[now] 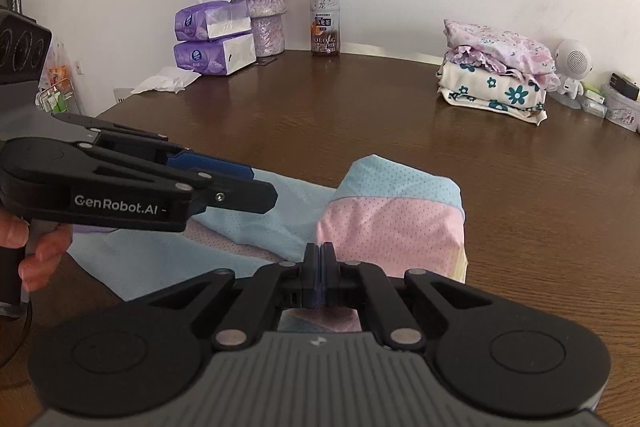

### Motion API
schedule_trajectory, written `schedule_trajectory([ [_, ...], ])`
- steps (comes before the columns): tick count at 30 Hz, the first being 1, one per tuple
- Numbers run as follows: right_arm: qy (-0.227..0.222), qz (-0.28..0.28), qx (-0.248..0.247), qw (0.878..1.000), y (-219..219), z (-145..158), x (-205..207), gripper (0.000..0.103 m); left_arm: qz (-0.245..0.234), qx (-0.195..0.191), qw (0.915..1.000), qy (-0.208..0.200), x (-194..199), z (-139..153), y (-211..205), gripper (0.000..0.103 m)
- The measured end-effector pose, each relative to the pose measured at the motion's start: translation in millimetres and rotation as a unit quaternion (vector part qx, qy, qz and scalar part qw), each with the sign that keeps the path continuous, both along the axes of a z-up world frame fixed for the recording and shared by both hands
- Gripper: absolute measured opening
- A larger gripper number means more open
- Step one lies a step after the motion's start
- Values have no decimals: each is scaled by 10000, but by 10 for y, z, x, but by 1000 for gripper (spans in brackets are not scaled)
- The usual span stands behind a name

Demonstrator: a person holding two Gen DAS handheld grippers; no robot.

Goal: Fold clothes
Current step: 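Open the right gripper and release the folded garment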

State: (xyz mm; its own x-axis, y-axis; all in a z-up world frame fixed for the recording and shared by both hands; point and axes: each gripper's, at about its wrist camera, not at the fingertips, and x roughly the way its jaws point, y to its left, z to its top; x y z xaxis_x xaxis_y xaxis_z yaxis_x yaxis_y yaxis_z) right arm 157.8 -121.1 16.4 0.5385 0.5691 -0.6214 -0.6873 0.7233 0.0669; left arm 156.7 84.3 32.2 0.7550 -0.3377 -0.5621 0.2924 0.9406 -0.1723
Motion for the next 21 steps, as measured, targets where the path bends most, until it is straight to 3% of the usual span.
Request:
schedule_trajectory([
  [2, 209, -3, 244, 9995, -40, -17, 14, 3, -3, 12, 10000, 23, 9, -21, -2, 33],
  [6, 439, -140, 996, 9940, -295, 63, -31, 11, -38, -12, 10000, 0, -3, -34, -16, 34],
  [9, 189, -280, 1420, 9893, -622, 219, -159, 13, -40, -90, 9999, -44, -12, -34, -8, 34],
  [13, -328, -792, 1033, 9909, -946, 256, -263, 13, -160, -388, 9990, -123, -25, 15, -52, 34],
  [15, -289, -901, 868, 9917, -1017, 162, -253, 13, -335, -503, 9981, -139, -40, 34, -145, 34],
  [17, -98, -825, 901, 9925, -1029, 60, -229, 13, -451, -447, 9979, -137, -51, 26, -292, 34],
  [21, -132, -608, 701, 9956, -871, -80, -238, 13, -446, -332, 9984, -18, 13, -53, -507, 34],
])
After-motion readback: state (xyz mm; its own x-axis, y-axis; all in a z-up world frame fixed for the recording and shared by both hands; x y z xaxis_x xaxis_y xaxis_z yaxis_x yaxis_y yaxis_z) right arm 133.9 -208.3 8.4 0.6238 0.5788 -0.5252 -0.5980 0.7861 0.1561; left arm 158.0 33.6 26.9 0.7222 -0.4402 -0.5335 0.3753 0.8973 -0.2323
